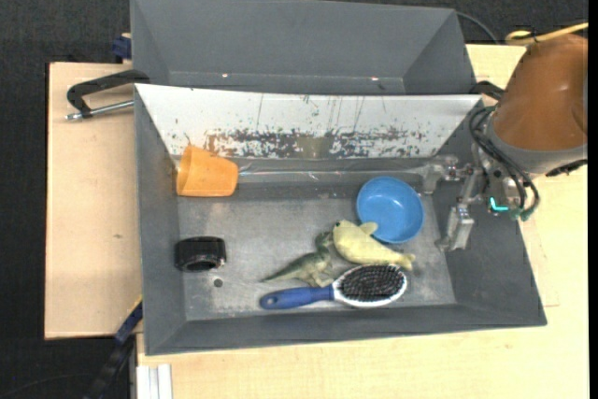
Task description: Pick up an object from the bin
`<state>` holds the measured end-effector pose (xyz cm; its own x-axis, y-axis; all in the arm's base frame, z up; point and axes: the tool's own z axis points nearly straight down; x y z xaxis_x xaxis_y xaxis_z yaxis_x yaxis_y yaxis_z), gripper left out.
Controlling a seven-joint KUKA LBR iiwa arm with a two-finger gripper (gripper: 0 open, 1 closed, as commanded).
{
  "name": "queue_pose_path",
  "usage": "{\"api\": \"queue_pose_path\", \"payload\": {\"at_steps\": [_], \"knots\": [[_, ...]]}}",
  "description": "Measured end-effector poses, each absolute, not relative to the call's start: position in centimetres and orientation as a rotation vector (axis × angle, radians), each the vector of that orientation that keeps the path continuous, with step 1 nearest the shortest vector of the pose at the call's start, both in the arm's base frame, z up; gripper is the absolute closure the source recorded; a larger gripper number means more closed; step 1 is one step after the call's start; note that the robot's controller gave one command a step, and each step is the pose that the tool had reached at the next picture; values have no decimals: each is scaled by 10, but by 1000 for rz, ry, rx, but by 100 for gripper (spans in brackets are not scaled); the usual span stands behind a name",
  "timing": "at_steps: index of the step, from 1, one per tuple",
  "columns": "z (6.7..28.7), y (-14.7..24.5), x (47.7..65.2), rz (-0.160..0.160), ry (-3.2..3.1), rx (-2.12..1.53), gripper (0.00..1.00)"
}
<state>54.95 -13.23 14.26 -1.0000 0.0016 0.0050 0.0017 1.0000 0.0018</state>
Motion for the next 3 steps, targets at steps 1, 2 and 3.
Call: {"api": "queue_pose_path", "payload": {"at_steps": [1, 2, 3], "knots": [[86, -81, 563, -6, -3134, 175, 0], [71, -81, 587, -2, -3144, -50, 0], [71, -81, 587, -2, -3141, -50, 100]]}}
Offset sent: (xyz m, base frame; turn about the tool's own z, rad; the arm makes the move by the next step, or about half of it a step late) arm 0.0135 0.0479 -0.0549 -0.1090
